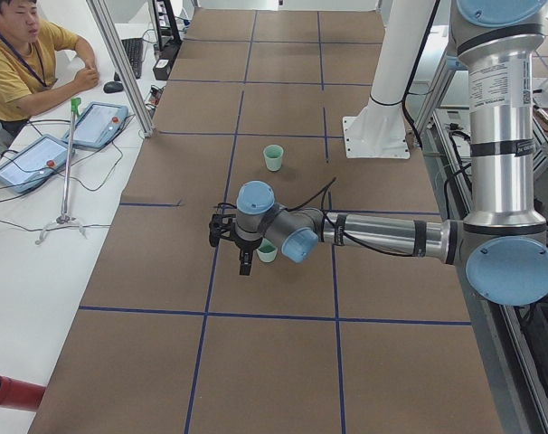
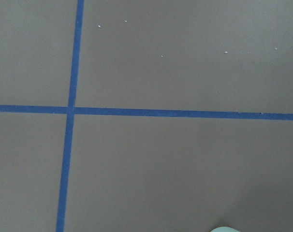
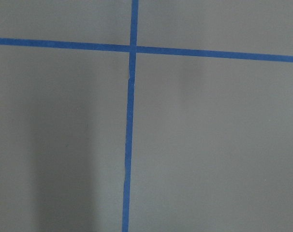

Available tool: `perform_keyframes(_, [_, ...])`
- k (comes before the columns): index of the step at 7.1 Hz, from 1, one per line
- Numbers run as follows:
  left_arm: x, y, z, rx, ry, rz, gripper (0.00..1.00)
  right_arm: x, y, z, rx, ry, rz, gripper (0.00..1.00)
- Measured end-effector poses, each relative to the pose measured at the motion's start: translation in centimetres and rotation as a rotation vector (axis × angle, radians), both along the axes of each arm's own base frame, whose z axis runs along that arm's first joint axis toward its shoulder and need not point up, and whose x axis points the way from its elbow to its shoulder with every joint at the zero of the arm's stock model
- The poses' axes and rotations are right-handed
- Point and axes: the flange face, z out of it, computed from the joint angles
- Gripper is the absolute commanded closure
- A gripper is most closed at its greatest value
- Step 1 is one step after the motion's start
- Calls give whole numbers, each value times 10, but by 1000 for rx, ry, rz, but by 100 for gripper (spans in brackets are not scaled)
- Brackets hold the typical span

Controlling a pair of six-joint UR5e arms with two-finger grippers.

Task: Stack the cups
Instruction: 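Move the left gripper down onto the outer green cup and grasp it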

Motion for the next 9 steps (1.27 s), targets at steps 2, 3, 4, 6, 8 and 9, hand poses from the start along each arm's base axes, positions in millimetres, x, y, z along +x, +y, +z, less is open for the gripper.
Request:
perform_keyframes(2, [29, 13, 3, -17, 7, 36, 0, 0, 0, 0, -1, 0, 0, 0])
perform_keyframes(3, [38, 18, 6, -26, 4, 55, 1, 0, 0, 0, 0, 0, 1, 0])
perform_keyframes(4, [44, 22, 10, -34, 0, 68, 21, 0, 0, 0, 0, 0, 1, 0])
perform_keyframes(6, [52, 26, 16, -54, -3, 83, 100, 0, 0, 0, 0, 0, 1, 0])
perform_keyframes(8, [54, 27, 15, -71, 7, 91, 100, 0, 0, 0, 0, 0, 1, 0])
perform_keyframes(9, [55, 27, 12, -72, 12, 90, 100, 0, 0, 0, 0, 0, 0, 0])
